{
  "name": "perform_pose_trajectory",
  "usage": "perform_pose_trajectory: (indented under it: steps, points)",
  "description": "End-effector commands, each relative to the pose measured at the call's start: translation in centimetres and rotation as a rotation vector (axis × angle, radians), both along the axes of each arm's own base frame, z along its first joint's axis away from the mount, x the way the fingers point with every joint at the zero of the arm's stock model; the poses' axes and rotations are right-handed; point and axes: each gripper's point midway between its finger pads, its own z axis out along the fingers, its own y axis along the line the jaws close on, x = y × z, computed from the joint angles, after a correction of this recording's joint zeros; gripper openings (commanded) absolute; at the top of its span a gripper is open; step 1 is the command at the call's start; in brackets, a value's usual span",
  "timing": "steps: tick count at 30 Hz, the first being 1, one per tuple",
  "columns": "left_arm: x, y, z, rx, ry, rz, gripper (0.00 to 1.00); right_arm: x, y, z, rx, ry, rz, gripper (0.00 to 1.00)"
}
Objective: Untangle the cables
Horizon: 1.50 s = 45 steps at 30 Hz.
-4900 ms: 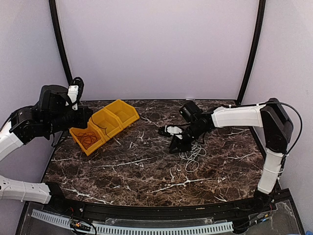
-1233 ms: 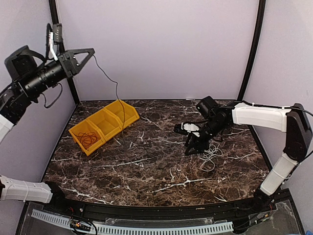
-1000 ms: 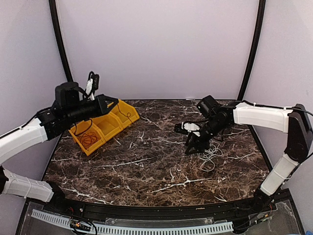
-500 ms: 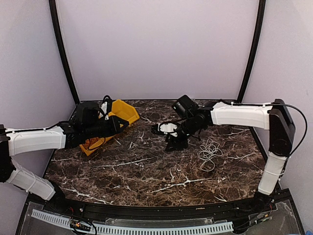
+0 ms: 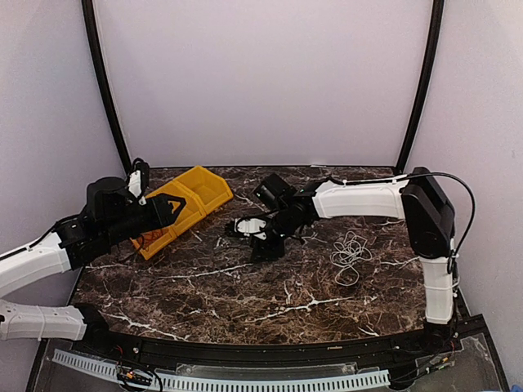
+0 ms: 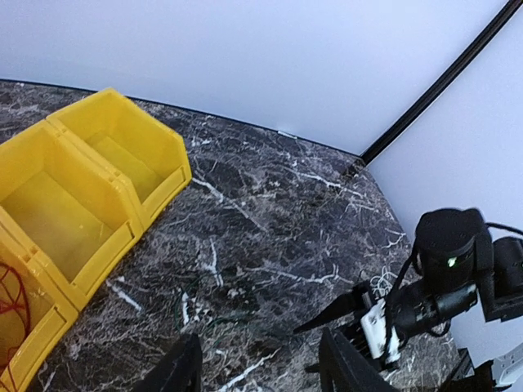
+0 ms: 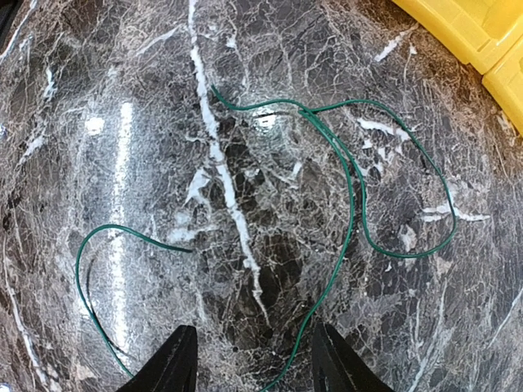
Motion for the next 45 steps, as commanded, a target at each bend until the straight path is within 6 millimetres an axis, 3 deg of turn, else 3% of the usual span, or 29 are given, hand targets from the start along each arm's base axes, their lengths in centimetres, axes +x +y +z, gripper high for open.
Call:
perform_pose_trajectory:
  steps: [1, 4, 9, 10, 11, 12, 13, 18, 23, 26, 27, 28, 30, 34, 40, 44, 45]
  points:
    - [-2.4, 0.9, -7.3, 0.068, 0.161, -0.027, 0.47, 0.4, 1.7, 1.7, 0.061, -0.02, -0.002, 0.5]
    - [-3.2, -0.6, -9.1, -0.001, 0.206, -0.098, 0.43, 0.0, 1.3, 1.7, 0.05, -0.011, -0.002, 0.5]
    - [-2.7, -2.4, -11.8, 0.044, 0.225, -0.176, 0.42, -1.2, -1.1, 2.2, 0.027, -0.032, -0.004, 0.5]
    - [-2.6, -3.1, -11.6, 0.064, 0.208, -0.214, 0.42, -1.6, -1.9, 2.8, 0.028, -0.043, -0.003, 0.5]
    - [-2.5, -3.4, -12.8, 0.096, 0.233, -0.231, 0.43, -1.9, -2.5, 3.2, 0.028, -0.048, -0.002, 0.5]
    - [-2.1, -4.1, -12.5, 0.126, 0.214, -0.26, 0.44, -2.2, -3.4, 3.1, 0.022, -0.047, -0.005, 0.5]
    - [-2.1, -4.2, -13.9, 0.17, 0.249, -0.269, 0.44, -2.6, -4.2, 3.2, 0.02, -0.044, -0.006, 0.5]
    - [-0.8, -5.6, -15.7, 0.338, 0.229, -0.344, 0.46, -3.8, -8.8, 2.9, 0.007, -0.004, -0.059, 0.51]
    - [0.1, -7.5, -15.2, 0.38, 0.166, -0.404, 0.47, -2.5, -13.0, 4.0, 0.06, -0.01, -0.17, 0.51]
    - [0.9, -7.8, -16.7, 0.46, 0.194, -0.4, 0.48, -1.4, -14.7, 5.4, 0.123, -0.018, -0.228, 0.52]
    - [1.5, -8.3, -16.3, 0.48, 0.177, -0.4, 0.47, -1.1, -15.0, 5.9, 0.148, -0.016, -0.245, 0.53]
    - [1.4, -8.1, -17.5, 0.517, 0.215, -0.405, 0.46, -0.8, -15.4, 6.2, 0.173, -0.011, -0.261, 0.54]
    - [2.0, -8.3, -18.2, 0.565, 0.232, -0.41, 0.44, -0.3, -15.8, 6.6, 0.217, 0.001, -0.284, 0.56]
    - [2.9, -8.3, -19.1, 0.636, 0.247, -0.398, 0.41, 0.4, -16.6, 5.7, 0.216, 0.004, -0.309, 0.56]
    - [3.7, -8.2, -19.6, 0.694, 0.276, -0.394, 0.25, 0.4, -16.8, 5.9, 0.23, -0.003, -0.306, 0.56]
    - [4.2, -8.6, -18.5, 0.693, 0.257, -0.395, 0.01, 0.5, -17.0, 6.0, 0.238, -0.019, -0.311, 0.56]
    - [4.2, -8.6, -17.9, 0.69, 0.25, -0.392, 0.0, 0.5, -17.1, 6.0, 0.239, -0.023, -0.312, 0.56]
